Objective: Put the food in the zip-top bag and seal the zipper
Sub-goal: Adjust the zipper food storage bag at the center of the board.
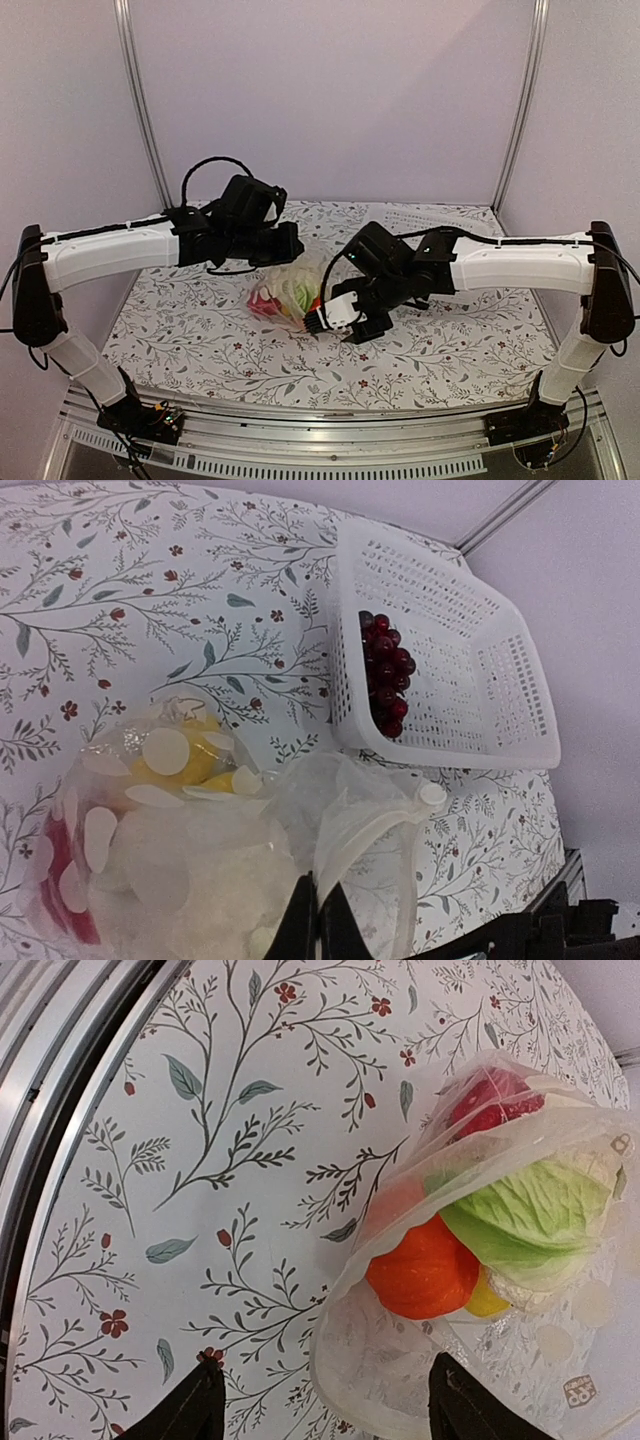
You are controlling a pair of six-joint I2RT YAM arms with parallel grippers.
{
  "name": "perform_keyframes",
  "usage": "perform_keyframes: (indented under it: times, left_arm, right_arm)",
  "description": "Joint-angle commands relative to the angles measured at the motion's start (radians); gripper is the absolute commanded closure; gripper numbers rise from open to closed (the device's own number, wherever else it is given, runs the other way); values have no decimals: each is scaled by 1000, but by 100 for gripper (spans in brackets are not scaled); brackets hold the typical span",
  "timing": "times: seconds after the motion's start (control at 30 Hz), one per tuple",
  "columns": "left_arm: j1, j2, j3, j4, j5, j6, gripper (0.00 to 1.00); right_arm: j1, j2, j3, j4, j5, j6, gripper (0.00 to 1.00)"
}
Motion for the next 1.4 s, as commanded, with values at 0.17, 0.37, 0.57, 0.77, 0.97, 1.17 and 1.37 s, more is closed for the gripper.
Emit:
perform_keyframes:
  times: [0.17, 0.37, 0.57, 0.77, 0.97, 1.17, 1.37]
  left_arm:
    - [14, 25, 100, -141, 25, 71, 100]
    - [6, 28, 205, -362, 40, 116, 64]
    - [-9, 18, 274, -615, -82, 115, 62]
    - [-11, 18, 269, -656, -159, 119, 78]
    - [-26, 27, 284, -641, -161, 132, 94]
    - [-25, 31, 272, -604, -174, 166, 100]
    - [-11, 28, 251, -560, -180, 170, 100]
  right_arm:
    - [7, 63, -43, 145, 100, -59, 88]
    - [10, 0, 133, 68, -13, 0, 100]
    - [12, 7, 223, 12, 4, 18, 100]
    - [13, 22, 204, 11, -5, 29, 100]
    - [13, 14, 200, 5, -4, 42, 100]
    - [-2, 11, 260, -47, -110, 92, 68]
    - [-172, -35, 377, -183, -476, 172, 45]
